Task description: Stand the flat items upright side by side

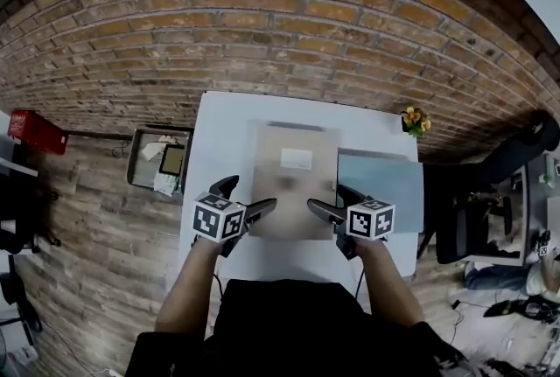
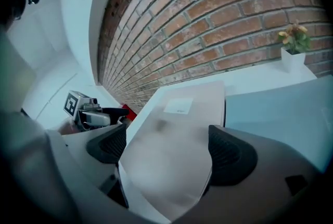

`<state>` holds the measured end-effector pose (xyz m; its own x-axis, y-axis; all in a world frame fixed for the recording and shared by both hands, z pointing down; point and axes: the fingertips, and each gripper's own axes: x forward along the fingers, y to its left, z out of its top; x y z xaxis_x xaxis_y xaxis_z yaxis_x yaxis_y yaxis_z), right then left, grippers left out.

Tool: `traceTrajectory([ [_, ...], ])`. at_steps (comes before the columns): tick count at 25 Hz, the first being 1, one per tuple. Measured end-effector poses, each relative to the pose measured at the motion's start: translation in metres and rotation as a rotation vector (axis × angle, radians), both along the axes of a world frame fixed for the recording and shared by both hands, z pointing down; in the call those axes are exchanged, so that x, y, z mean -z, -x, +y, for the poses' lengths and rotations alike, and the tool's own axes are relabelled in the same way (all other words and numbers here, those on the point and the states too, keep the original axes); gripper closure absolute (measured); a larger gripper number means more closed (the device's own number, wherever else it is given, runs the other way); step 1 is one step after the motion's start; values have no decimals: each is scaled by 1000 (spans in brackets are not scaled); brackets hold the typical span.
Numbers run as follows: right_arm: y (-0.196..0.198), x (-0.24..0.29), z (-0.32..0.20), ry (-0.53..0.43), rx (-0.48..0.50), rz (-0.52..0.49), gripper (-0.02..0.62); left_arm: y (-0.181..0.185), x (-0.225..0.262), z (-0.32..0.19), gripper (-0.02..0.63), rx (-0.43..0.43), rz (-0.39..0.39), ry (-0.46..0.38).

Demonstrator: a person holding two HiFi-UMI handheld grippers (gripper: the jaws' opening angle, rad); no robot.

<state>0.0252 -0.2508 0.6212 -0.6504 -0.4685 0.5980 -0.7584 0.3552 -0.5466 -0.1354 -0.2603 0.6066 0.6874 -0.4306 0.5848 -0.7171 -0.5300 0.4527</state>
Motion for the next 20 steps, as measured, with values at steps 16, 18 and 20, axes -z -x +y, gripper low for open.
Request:
traceTrajectory([
  [16, -12, -38, 2, 124, -61, 79, 91, -19, -54, -2, 86, -86, -24, 144],
  [18, -10, -40, 1, 122, -32, 104, 91, -22, -59, -4, 86, -86, -39, 154],
  [20, -8, -42, 2, 114, 0, 139, 90, -25, -64, -6, 86, -81, -47, 166],
])
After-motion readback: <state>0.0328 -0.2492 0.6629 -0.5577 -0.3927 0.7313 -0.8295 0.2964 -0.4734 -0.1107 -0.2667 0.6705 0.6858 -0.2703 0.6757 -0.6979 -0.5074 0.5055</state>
